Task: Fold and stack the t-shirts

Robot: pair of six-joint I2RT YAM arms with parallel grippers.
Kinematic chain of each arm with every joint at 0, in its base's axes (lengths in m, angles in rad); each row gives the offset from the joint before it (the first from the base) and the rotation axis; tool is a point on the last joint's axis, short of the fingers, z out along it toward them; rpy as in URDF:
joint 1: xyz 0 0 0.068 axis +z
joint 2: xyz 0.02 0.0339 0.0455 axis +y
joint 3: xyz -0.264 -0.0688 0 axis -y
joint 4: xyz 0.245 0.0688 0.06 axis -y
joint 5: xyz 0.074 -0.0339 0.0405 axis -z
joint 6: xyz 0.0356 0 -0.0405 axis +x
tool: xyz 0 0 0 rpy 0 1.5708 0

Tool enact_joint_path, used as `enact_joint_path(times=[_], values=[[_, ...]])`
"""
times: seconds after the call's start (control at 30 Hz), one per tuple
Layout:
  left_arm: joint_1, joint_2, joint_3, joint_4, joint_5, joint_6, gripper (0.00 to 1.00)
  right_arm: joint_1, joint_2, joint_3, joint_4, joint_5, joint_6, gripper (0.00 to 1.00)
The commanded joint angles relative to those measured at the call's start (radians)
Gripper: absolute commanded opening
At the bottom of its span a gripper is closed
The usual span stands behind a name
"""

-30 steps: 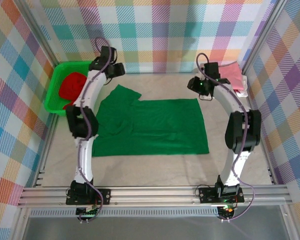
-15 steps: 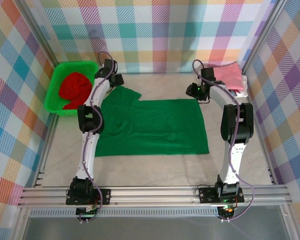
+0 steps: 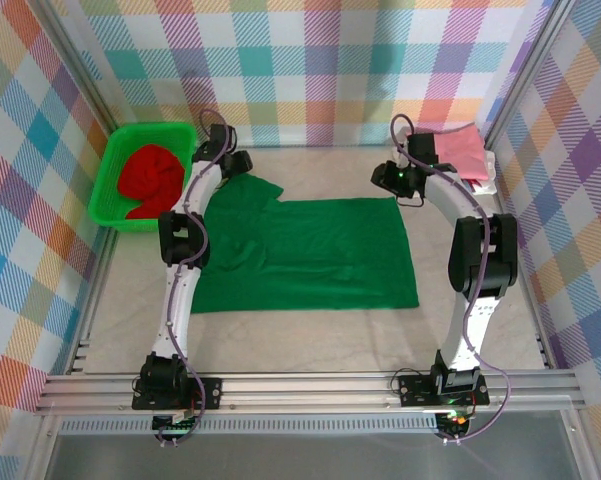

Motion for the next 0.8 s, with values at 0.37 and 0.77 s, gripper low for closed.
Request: enact_joint_path(times=[0.37, 0.77], values=[[-0.003, -0.006, 0.028, -0.062, 0.029, 0.054, 0.00, -0.009, 0.010, 0.004, -0.010, 0.019, 0.016, 0.40], [-0.016, -0.138, 0.027, 0.004, 0.033, 0.033, 0.00, -0.010, 0.185, 0.270, -0.368, 0.257, -0.078, 0.42]])
